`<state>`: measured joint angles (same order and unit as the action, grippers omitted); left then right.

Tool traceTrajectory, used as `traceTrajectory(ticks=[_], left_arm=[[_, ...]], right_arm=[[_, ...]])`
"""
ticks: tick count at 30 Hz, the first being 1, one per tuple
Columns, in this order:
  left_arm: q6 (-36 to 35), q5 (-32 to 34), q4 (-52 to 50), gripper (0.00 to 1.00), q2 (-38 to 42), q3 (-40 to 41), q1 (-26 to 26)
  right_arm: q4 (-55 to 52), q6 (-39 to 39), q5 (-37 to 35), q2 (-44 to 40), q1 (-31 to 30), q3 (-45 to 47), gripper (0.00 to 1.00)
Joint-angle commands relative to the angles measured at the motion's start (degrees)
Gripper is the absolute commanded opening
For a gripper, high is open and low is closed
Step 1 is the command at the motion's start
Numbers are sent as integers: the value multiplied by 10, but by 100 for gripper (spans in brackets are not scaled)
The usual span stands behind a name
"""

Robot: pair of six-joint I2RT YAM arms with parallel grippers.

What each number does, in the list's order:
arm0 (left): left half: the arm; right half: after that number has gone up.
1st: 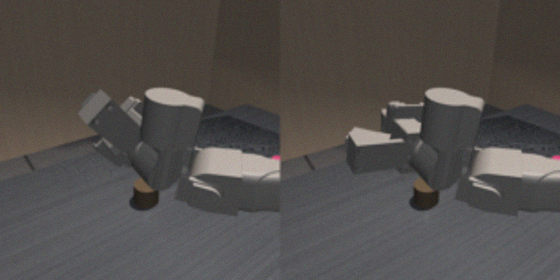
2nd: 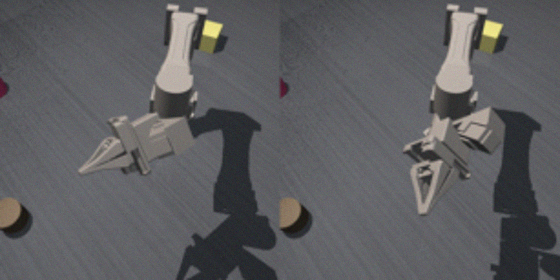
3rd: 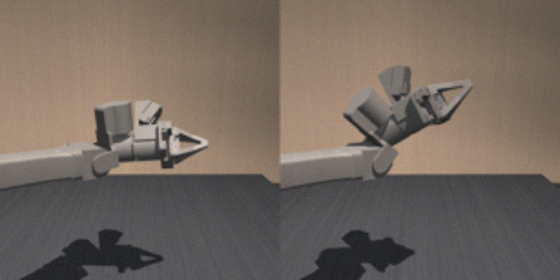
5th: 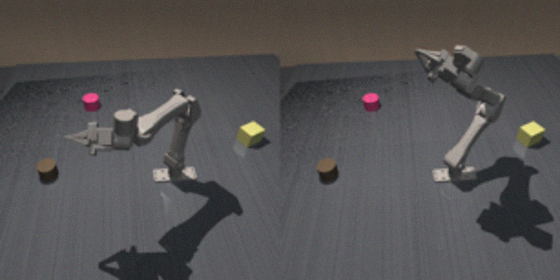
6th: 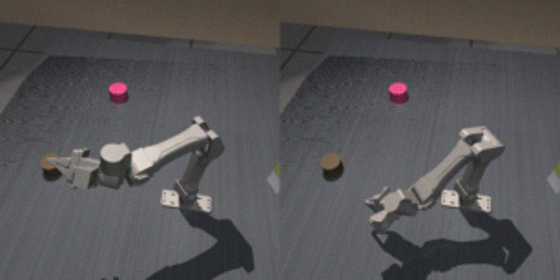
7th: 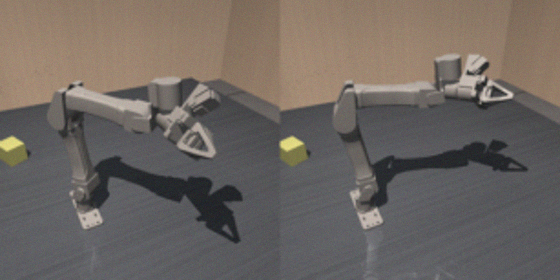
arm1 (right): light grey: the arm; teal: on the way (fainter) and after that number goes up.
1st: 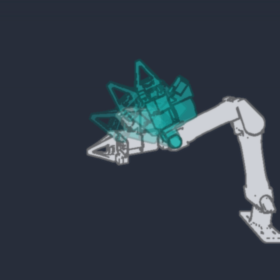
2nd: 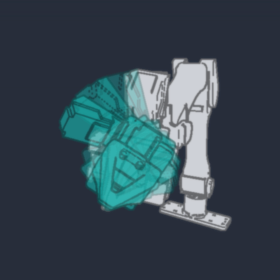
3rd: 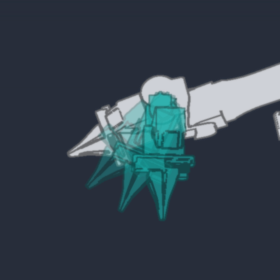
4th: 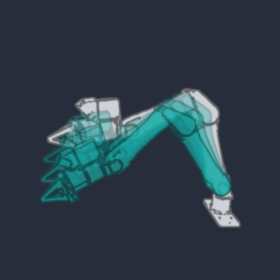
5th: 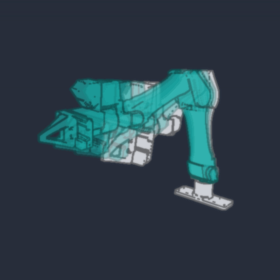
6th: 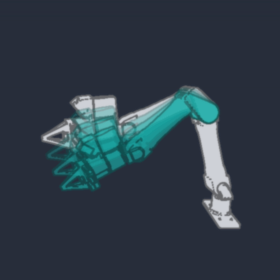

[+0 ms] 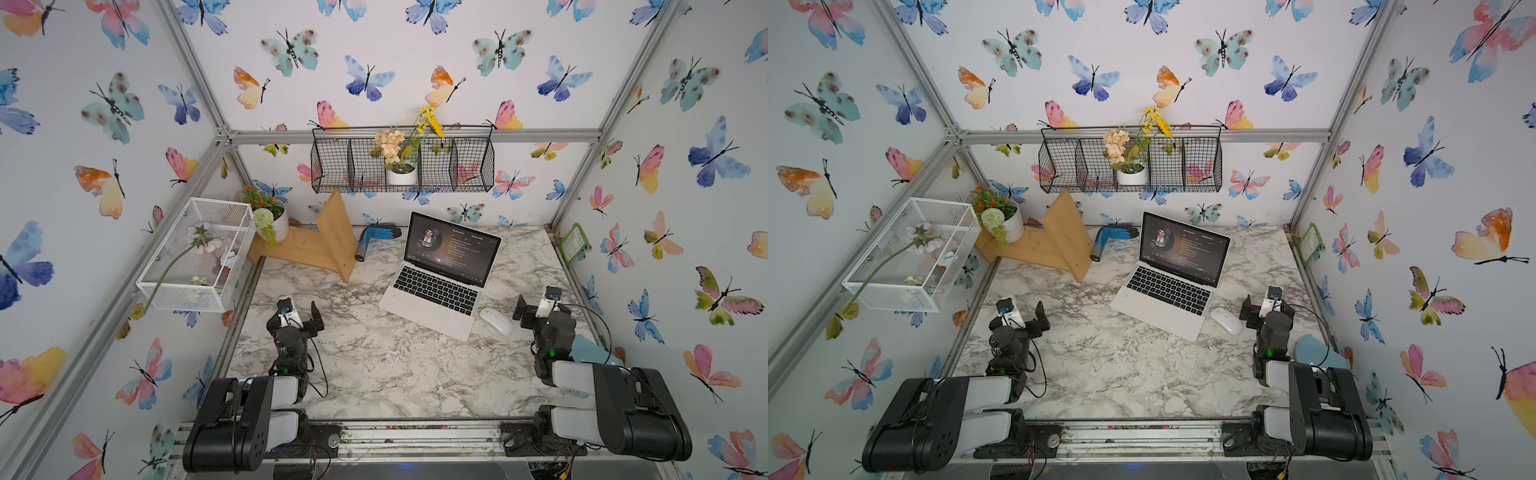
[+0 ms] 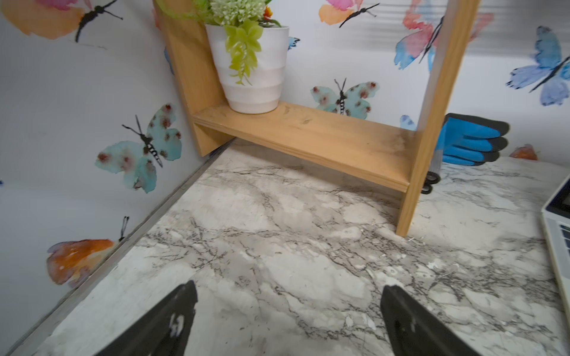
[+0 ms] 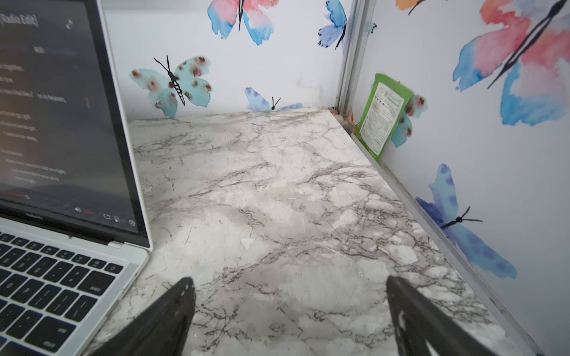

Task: Remove the wireless mouse receiver from the laptop
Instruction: Reset both arms

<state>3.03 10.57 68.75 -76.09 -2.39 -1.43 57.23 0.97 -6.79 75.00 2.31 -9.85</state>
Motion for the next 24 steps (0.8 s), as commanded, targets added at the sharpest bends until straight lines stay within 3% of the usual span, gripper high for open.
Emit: traceTrajectory(ticks=[1, 4, 9, 12, 17, 20, 24], left_arm=[[-17, -103, 139, 99, -51, 6, 5], [-21, -103, -48, 99, -25, -72, 5], [-17, -93, -59, 99, -41, -88, 5], [-20, -94, -74, 99, -42, -96, 4], [-22, -91, -73, 99, -43, -96, 2], [-21, -91, -72, 99, -43, -96, 2], [-22, -91, -73, 99, -43, -96, 2]], right_arm=[[56, -17, 33, -13, -2, 18, 98], [29, -5, 60, -16, -2, 9, 98], [49, 20, 64, -1, -2, 7, 98], [179, 2, 161, 65, -4, 28, 98], [292, 28, 100, 171, -9, 27, 98], [105, 25, 91, 139, -13, -40, 98], [120, 12, 68, 154, -32, -45, 98]])
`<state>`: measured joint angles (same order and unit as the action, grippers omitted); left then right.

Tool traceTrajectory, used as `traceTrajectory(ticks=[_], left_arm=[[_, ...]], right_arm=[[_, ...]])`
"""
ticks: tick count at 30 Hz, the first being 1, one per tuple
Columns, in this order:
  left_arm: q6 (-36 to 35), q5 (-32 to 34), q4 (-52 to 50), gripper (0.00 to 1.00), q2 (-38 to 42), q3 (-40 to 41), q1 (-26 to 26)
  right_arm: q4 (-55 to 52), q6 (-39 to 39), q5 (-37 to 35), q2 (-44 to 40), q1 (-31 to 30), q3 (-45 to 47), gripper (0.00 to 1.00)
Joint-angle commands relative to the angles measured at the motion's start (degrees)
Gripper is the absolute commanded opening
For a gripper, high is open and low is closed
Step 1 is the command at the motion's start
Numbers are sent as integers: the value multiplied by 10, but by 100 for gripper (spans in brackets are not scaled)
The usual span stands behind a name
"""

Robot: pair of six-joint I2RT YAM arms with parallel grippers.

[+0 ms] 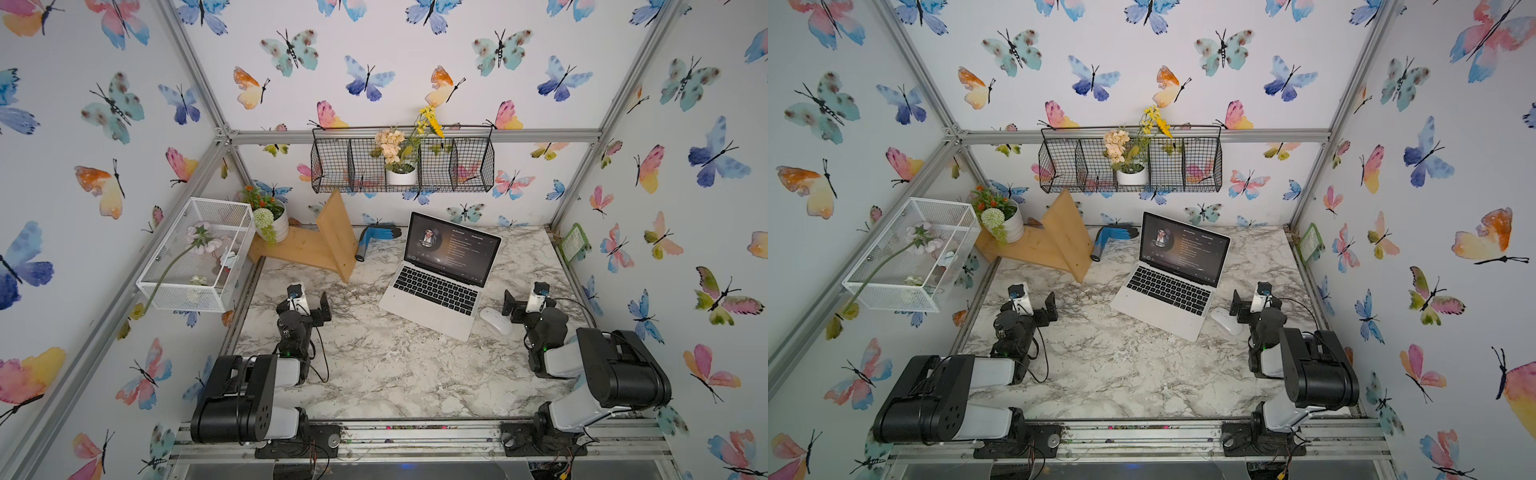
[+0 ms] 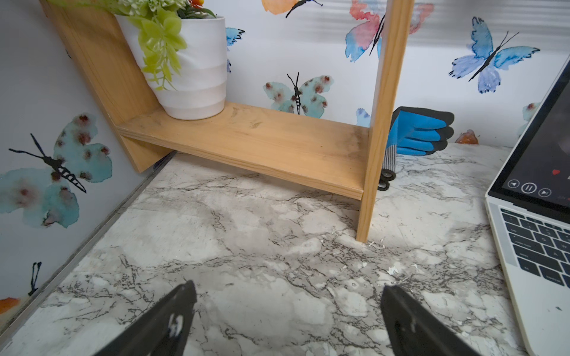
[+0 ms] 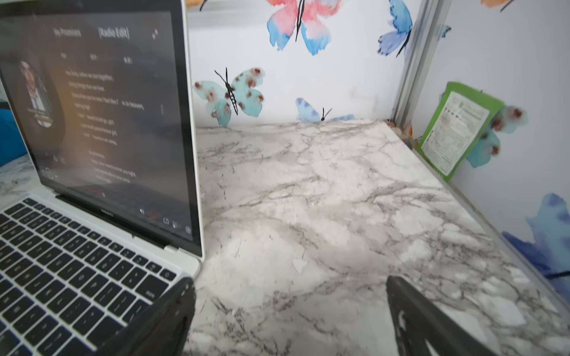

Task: Remove the wireless mouse receiver from the laptop
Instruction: Reset both arms

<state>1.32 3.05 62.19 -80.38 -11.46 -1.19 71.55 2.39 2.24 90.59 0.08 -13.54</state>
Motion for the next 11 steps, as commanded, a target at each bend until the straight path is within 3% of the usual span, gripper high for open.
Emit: traceTrajectory(ticks=[1, 11], left_arm=[[-4, -16, -8, 99, 0, -6, -1], [-5, -16, -9, 99, 0, -7, -1]], right_arm=[[-46, -1, -24, -9, -10, -12, 98], [-37, -2, -22, -7, -10, -10, 98]])
